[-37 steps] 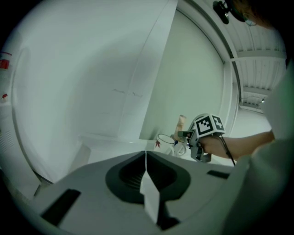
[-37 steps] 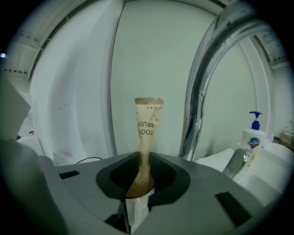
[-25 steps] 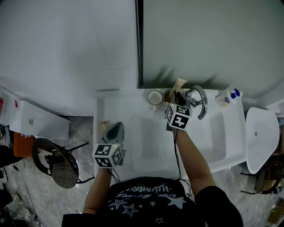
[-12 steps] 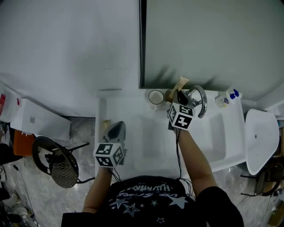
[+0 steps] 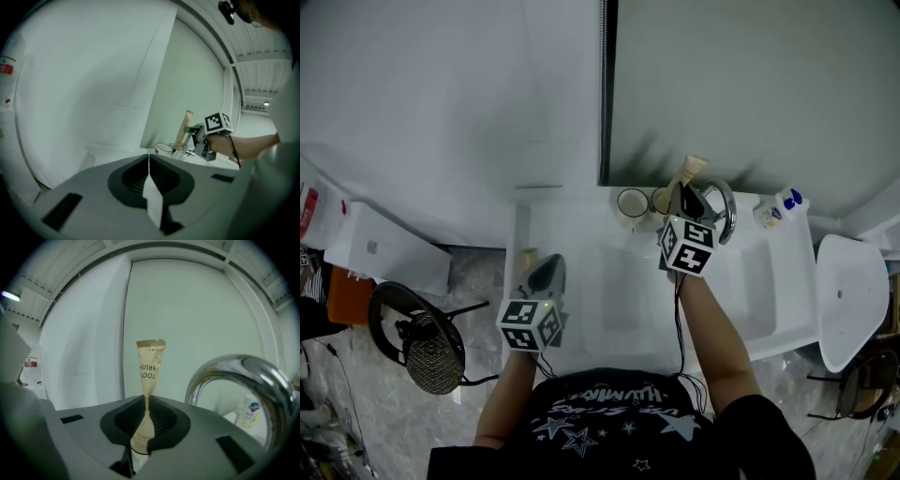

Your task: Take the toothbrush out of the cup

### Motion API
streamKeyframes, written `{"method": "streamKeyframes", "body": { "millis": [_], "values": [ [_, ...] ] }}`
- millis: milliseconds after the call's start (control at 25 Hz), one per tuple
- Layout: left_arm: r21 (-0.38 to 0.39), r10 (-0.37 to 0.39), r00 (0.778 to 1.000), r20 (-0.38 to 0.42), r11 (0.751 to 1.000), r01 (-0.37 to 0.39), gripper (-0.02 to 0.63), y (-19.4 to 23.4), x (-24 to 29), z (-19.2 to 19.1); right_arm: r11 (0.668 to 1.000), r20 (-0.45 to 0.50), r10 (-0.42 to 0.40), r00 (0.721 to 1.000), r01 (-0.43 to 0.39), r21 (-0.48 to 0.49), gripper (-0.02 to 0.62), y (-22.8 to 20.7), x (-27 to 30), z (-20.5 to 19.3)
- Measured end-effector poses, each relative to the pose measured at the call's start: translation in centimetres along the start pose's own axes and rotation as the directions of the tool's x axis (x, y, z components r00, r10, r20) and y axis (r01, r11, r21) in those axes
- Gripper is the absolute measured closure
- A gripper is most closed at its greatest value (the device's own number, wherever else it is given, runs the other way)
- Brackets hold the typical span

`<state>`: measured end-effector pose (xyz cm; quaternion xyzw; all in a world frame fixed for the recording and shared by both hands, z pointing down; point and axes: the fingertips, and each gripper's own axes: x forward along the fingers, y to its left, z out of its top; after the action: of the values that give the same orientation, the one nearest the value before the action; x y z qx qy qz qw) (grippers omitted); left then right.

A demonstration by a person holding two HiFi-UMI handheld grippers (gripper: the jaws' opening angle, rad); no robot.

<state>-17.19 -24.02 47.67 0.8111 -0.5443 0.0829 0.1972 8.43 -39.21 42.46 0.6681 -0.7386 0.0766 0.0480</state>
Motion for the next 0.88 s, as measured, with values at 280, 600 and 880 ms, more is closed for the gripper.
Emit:
{"method": "streamKeyframes", "body": {
  "millis": [280,600,880],
  "values": [
    [-0.01,0.011,1.0,0.019,1.0,-0.011,0.588,0.2,-1.5,0.0,0.999,0.014,0.032,0.999,-0.032,0.007,0.555,1.3,-2.5,1.3],
    [-0.034,0.028,0.999,0.017,0.999,-0.028,0.588,1.6,-3.5,-1.1,0.993,-0.034,0.106,0.994,-0.104,0.048,0.555,5.8,-6.0,-1.0],
    [-0.049,0.052,0.999,0.004,0.997,-0.052,0.588,3.2,-6.2,-2.5,0.975,-0.102,0.22,0.97,-0.214,0.066,0.554,11.9,-8.5,-4.2]
  ]
}}
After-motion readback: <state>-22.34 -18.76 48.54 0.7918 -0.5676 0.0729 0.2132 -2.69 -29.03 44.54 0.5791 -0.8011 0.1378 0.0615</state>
